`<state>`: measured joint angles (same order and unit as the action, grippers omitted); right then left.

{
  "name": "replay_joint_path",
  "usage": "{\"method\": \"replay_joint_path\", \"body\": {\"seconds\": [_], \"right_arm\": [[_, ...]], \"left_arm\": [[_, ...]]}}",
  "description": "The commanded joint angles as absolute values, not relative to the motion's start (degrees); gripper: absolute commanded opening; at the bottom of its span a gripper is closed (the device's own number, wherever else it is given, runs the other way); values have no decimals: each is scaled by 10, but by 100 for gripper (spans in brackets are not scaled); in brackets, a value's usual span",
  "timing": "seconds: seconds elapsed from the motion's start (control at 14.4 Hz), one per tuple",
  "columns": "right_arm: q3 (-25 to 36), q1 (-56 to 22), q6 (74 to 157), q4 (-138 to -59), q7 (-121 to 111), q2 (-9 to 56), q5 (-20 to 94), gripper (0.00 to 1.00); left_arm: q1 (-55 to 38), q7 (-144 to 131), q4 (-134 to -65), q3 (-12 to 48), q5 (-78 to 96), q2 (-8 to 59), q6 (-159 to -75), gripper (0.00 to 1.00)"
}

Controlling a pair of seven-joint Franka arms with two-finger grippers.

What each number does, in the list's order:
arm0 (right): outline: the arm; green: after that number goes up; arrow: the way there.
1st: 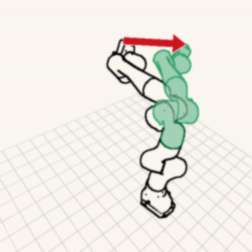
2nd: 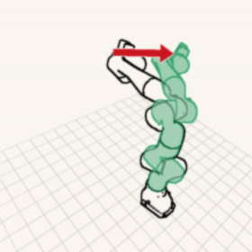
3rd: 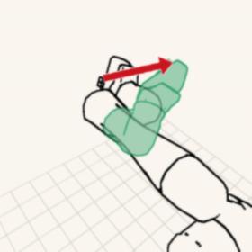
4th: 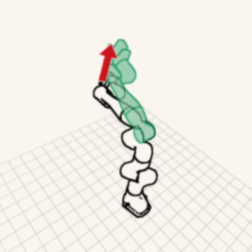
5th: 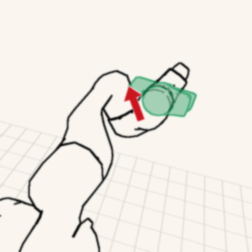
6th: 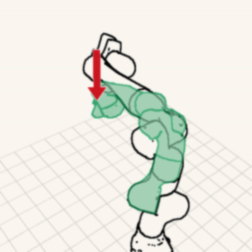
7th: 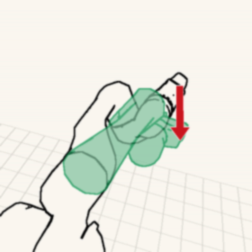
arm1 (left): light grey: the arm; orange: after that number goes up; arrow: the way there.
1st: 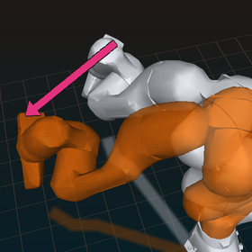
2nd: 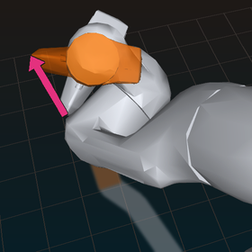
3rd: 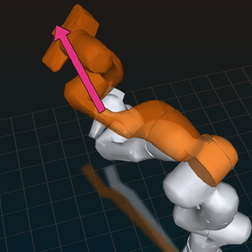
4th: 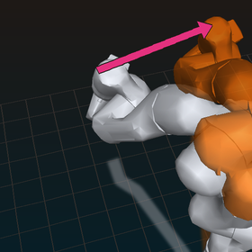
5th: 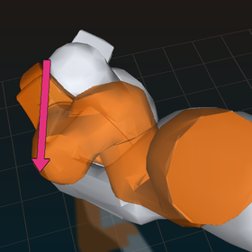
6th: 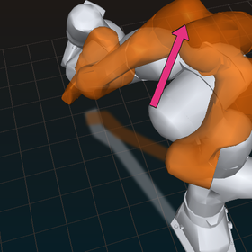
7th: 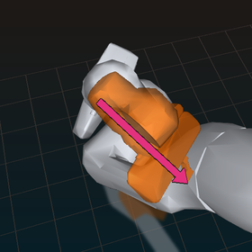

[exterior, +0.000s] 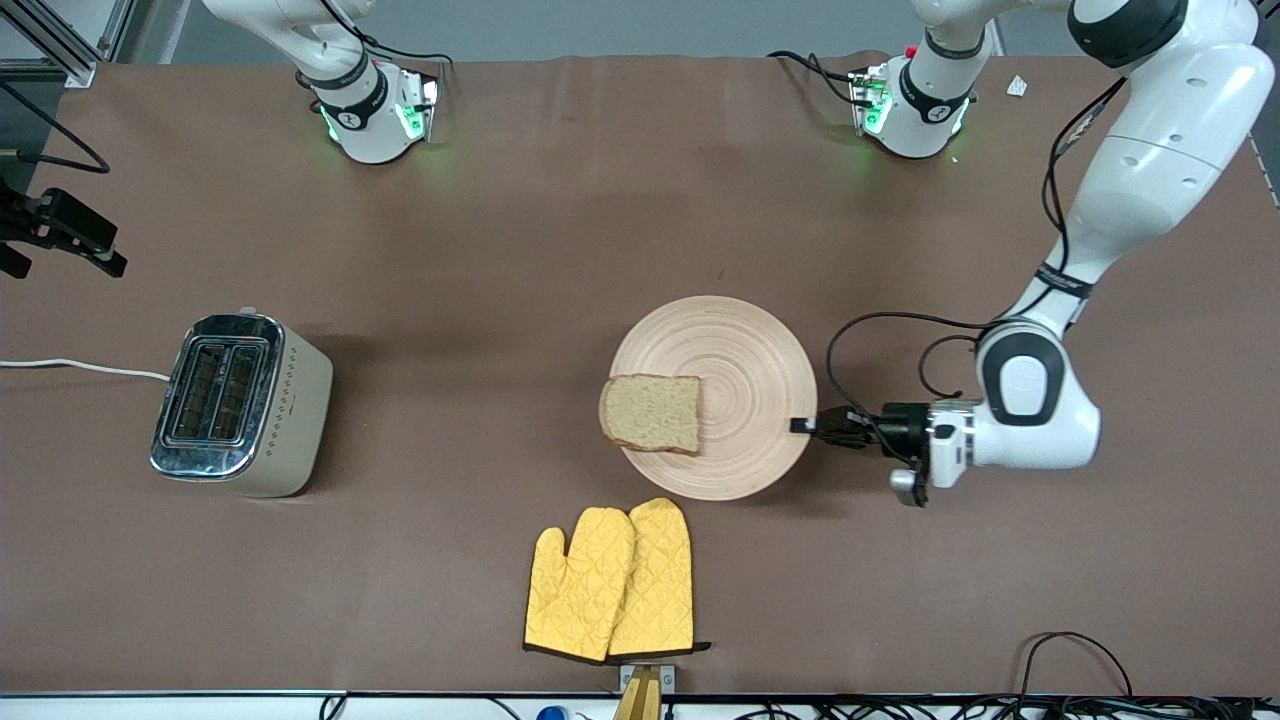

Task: Move plate and put bread in toaster
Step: 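Slide the plate with the left gripper toward the table center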

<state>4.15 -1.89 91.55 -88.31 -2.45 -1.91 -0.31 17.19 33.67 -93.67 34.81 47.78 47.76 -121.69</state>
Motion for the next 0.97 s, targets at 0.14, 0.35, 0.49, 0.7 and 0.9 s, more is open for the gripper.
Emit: {"method": "replay_joint_path", "body": {"seconds": [0.14,0.35,0.49,0.7,0.9], "right_arm": [[39,-16,916,-895,-17,-31,-1,100],[39,-16,916,-895,-17,-31,-1,100],[39,-15,916,-895,-17,-31,-1,100],[39,-16,916,-895,-17,-31,-1,100],[39,-15,916,-895,-16,-31,-1,100]], "left_arm": [[124,345,-965,355,505,480,-1287,0],[114,388,-992,354,550,488,-1305,0],[116,440,-1011,354,575,501,-1321,0],[113,515,-1038,354,653,505,-1372,0],[111,537,-1042,354,668,512,-1377,1]]}}
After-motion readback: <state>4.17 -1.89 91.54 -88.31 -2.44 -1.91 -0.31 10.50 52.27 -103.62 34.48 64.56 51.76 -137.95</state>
